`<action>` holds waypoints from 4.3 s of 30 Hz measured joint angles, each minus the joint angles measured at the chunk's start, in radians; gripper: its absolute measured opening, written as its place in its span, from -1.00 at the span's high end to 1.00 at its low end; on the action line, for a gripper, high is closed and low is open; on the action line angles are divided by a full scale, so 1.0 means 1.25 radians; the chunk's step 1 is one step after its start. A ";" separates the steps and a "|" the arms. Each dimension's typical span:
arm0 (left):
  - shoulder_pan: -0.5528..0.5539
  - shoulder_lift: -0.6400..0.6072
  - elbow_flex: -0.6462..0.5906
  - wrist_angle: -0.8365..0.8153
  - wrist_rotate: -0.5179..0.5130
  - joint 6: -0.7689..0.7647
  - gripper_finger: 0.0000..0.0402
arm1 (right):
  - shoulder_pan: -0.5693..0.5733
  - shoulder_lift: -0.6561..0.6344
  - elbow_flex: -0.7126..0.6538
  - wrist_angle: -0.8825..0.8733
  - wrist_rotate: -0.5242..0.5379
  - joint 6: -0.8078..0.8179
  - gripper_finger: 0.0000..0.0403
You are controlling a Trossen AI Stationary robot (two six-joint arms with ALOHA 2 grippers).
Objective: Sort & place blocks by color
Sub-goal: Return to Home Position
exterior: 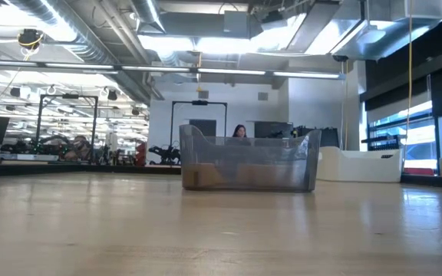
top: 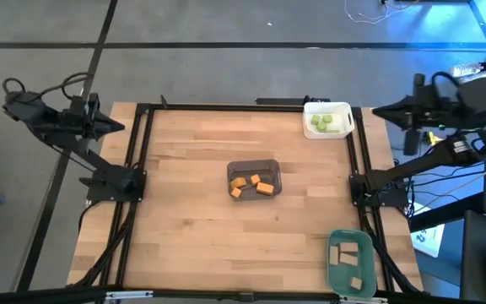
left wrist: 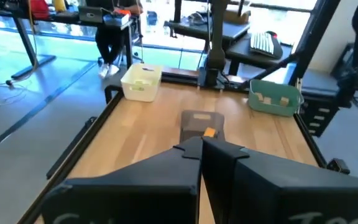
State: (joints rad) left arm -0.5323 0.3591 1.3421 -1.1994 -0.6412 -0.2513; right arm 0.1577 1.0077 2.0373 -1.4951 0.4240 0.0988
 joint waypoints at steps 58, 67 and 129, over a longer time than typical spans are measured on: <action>-0.002 -0.282 -0.440 0.413 0.195 0.166 1.00 | 0.001 -0.685 -1.400 1.177 -0.109 -0.043 1.00; -0.002 -0.282 -0.440 0.416 0.193 0.168 1.00 | 0.000 -0.805 -1.487 1.189 -0.102 -0.044 1.00; -0.002 -0.282 -1.034 1.006 0.193 0.185 1.00 | -0.051 -0.803 -1.624 1.300 -0.174 -0.172 1.00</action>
State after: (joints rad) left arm -0.5354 0.0063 0.0501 0.0581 -0.3994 -0.0195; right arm 0.0939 0.0040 0.0078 0.1302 0.2061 -0.1168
